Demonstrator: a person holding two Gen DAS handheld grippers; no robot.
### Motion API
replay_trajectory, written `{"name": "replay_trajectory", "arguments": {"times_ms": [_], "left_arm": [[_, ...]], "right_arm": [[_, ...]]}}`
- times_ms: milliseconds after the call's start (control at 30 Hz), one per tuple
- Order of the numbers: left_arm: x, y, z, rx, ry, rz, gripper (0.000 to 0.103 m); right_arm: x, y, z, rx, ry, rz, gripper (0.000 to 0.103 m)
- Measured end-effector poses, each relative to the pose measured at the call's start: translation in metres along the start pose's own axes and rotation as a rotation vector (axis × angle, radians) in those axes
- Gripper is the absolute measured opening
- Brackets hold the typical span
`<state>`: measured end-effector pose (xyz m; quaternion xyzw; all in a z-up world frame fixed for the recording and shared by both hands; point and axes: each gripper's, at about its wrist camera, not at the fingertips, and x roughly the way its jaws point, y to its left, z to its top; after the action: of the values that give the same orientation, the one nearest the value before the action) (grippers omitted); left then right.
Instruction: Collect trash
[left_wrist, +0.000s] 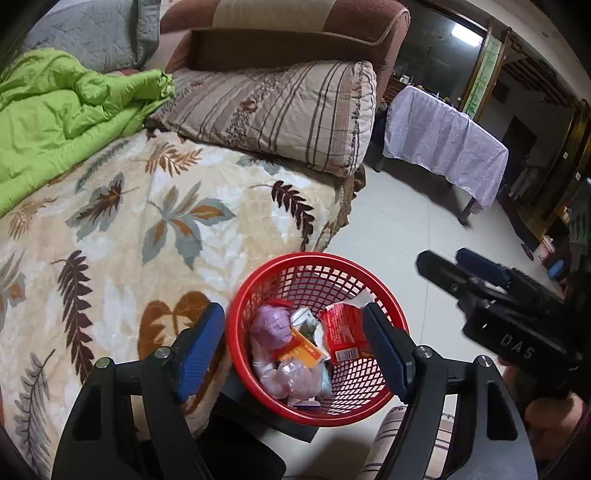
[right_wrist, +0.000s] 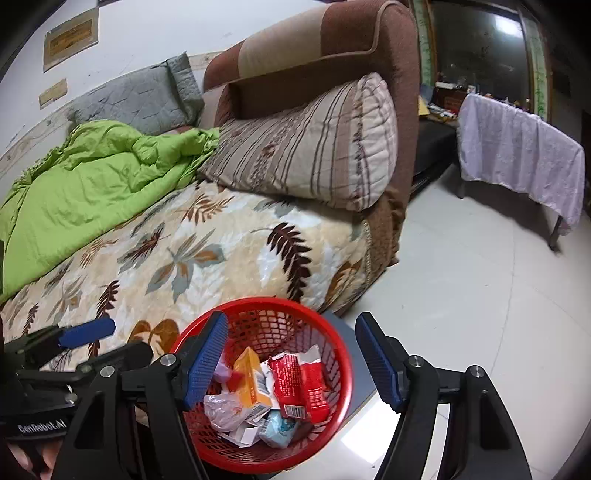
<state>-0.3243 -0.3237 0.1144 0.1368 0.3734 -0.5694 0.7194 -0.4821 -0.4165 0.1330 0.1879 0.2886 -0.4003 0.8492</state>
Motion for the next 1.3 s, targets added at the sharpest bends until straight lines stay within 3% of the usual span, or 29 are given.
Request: {"name": "replay_trajectory", "arguments": {"times_ms": [100, 200, 300, 433, 567, 700, 833, 967, 1300], "left_arm": [[-0.011, 0.002, -0.001, 0.010, -0.028, 0.027, 0.076], [-0.035, 0.008, -0.003, 0.015, -0.089, 0.068, 0.077], [-0.060, 0.016, -0.010, 0.034, -0.143, 0.129, 0.085], [-0.086, 0.030, -0.024, 0.021, -0.171, 0.196, 0.088], [-0.103, 0.042, -0.045, 0.008, -0.168, 0.309, 0.089], [-0.114, 0.051, -0.063, -0.020, -0.157, 0.375, 0.090], [-0.126, 0.065, -0.077, -0.070, -0.174, 0.408, 0.090], [-0.136, 0.065, -0.084, -0.030, -0.218, 0.524, 0.091], [-0.129, 0.064, -0.086, -0.040, -0.200, 0.501, 0.092]], "right_arm": [[-0.007, 0.001, -0.001, -0.007, -0.013, -0.042, 0.085], [-0.011, 0.009, -0.004, -0.015, -0.004, -0.084, 0.087], [-0.016, 0.023, -0.007, -0.032, -0.011, -0.142, 0.093], [-0.024, 0.051, -0.015, -0.071, -0.012, -0.234, 0.102], [-0.033, 0.082, -0.034, -0.136, 0.010, -0.239, 0.102], [-0.048, 0.103, -0.056, -0.178, 0.024, -0.140, 0.102], [-0.058, 0.105, -0.059, -0.171, -0.007, -0.144, 0.102], [-0.059, 0.094, -0.060, -0.112, -0.002, -0.165, 0.102], [-0.058, 0.084, -0.062, -0.078, 0.022, -0.168, 0.102]]}}
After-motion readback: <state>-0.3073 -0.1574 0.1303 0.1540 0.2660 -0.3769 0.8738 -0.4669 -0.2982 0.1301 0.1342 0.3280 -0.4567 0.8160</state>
